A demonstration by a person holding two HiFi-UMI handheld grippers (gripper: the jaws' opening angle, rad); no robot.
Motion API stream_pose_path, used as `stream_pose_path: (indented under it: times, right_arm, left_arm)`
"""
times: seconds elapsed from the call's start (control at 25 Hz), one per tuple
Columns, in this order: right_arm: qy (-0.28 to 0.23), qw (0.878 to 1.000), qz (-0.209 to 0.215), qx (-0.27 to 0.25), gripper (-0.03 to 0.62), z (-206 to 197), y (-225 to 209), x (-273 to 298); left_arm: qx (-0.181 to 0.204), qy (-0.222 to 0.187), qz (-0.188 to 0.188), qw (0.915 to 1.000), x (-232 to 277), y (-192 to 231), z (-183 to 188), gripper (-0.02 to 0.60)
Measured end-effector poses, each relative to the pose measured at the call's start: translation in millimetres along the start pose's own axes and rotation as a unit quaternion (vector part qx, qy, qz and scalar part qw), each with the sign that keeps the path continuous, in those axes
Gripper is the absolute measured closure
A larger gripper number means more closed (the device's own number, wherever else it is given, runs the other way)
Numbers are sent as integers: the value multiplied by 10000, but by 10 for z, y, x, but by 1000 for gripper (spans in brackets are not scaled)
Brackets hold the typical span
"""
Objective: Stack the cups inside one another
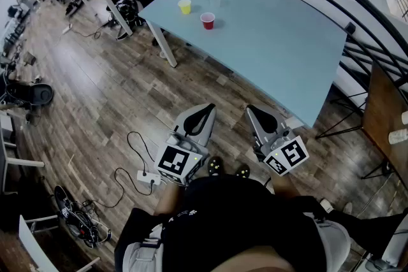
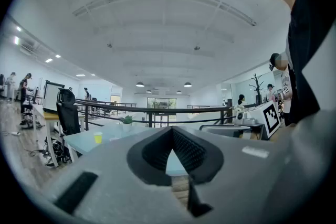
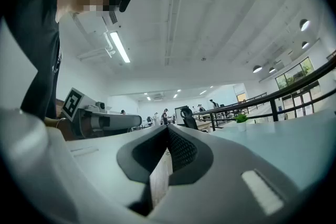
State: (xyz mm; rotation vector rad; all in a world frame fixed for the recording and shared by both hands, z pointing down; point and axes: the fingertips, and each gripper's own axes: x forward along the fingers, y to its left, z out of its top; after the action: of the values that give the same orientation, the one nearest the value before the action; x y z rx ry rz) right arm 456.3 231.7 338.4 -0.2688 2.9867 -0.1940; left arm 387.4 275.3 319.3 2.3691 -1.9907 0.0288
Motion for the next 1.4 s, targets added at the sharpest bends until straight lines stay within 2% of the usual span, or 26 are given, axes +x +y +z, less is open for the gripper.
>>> stream_pose_path:
  times: [0.32,0.68,0.92,1.4]
  right_arm:
    - [-31,9999,-14,125,589,25,-7,45]
    - [-167,9995,-134,221,589,25,37,214]
    - [-87,9996,-211,151,589,-5,115,371]
    - [33,9985,-539,85,590,-108,245,532]
  left_arm:
    - [-74,-60,64,9999,-23,88,-8,594]
    - [-174,-93,133,9997,-154,357,-35,594]
    - [-133,-57,172,9997,-262,618,-63,594]
    - [-160,-72,-94,9998,-363,878,-144,594]
